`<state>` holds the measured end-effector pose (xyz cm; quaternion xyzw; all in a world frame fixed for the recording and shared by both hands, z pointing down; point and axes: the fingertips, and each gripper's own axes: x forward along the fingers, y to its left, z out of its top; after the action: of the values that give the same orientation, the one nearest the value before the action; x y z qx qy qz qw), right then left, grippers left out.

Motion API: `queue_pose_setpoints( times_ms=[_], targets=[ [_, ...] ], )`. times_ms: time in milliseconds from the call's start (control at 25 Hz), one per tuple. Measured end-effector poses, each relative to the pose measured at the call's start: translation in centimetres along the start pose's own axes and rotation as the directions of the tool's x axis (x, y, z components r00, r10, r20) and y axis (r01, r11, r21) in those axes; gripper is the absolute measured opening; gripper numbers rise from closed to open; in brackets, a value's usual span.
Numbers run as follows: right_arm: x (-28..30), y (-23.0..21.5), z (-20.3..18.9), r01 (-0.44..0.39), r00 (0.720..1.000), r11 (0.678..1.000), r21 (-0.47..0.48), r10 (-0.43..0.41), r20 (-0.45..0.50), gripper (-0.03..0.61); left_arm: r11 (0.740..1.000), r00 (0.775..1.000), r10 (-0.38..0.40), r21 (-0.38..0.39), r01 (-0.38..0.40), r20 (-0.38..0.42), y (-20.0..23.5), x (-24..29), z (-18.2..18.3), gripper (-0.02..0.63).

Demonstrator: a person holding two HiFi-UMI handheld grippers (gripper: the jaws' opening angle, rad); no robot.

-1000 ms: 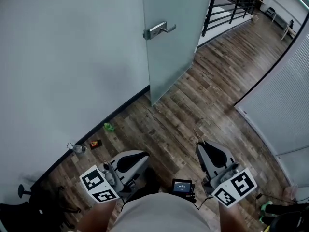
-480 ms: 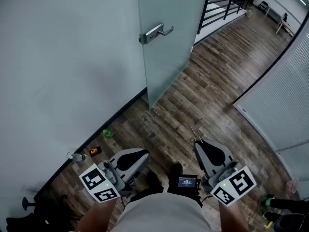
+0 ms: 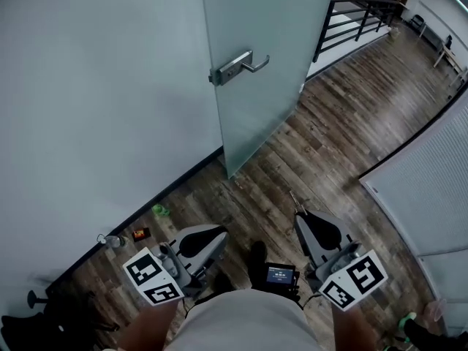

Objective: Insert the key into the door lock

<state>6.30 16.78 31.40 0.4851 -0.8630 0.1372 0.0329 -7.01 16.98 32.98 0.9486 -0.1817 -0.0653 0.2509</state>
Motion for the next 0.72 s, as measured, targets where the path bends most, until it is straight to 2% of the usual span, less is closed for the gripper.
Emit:
queue_pose_setpoints(
  times_ms=[280, 720],
  targets=[
    [2.8, -5.2, 2.2, -0.067, 0.998, 0.998, -0.015, 0.067, -0.014, 0.029, 0.999, 0.999, 0.045, 0.008, -0.046, 0.027, 2.1, 5.3, 2.0, 0.018],
    [4.2, -9.7, 2.9, -0.128, 0.991, 0.992, -0.012, 0.127, -0.042, 0.029, 0.995, 0.994, 0.104, -0.006, -0.104, 0.033, 3.6, 9.5, 2.4, 0.018]
  ],
)
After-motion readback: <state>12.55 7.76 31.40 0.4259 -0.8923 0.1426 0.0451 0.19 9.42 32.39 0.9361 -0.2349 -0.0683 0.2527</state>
